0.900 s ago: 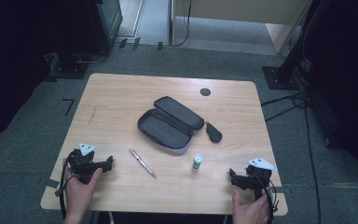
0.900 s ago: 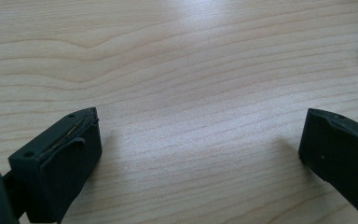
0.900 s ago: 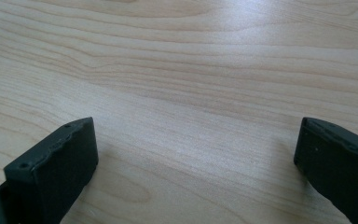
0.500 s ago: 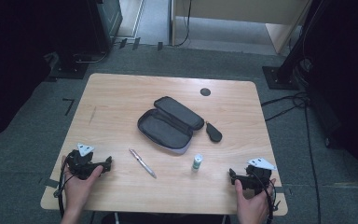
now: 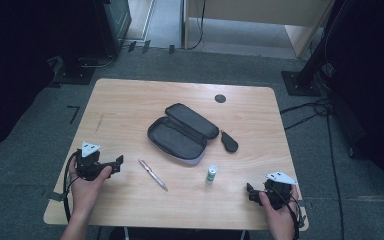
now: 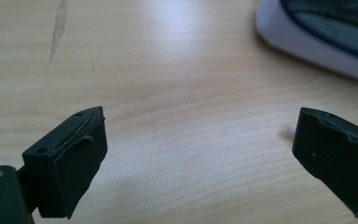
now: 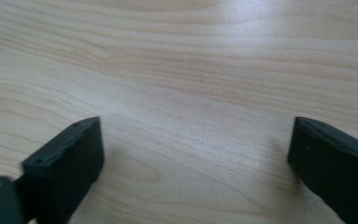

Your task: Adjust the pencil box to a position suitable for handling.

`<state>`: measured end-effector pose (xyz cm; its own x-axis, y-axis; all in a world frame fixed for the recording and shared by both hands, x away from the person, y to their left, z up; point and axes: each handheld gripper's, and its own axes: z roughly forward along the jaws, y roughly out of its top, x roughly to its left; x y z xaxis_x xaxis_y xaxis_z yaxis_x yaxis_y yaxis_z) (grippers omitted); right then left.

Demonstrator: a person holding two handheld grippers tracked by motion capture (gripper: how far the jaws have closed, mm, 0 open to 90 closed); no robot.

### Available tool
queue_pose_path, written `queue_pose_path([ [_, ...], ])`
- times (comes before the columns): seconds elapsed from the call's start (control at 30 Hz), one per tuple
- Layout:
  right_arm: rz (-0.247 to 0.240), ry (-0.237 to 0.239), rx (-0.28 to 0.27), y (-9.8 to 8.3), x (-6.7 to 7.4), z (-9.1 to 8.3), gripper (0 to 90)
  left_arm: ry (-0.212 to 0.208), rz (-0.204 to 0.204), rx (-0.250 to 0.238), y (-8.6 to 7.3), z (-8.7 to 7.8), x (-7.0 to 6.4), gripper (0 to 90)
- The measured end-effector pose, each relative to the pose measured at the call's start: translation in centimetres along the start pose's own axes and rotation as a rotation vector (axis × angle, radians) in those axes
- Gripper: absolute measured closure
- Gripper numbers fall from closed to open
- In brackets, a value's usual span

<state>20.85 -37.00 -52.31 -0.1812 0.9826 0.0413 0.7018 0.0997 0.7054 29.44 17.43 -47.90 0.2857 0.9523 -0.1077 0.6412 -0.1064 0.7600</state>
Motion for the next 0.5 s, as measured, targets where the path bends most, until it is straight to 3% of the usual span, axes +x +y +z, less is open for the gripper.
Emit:
queue_pose_path([
  [0.1,0.044,0.046,-0.031,0.2,0.0,-0.7,8.8,-0.022,-0.005,-0.034,1.6,-0.3,0.0,3.7],
  [0.3,0.036,0.06,-0.082,1.4,0.7,-2.1,13.2,-0.036,-0.004,-0.057,3.3,0.2,-0.2,5.7],
  [0.5,0.015,0.092,-0.079,3.3,1.6,-2.3,13.9,-0.079,-0.008,-0.07,4.3,1.3,-0.6,10.1],
])
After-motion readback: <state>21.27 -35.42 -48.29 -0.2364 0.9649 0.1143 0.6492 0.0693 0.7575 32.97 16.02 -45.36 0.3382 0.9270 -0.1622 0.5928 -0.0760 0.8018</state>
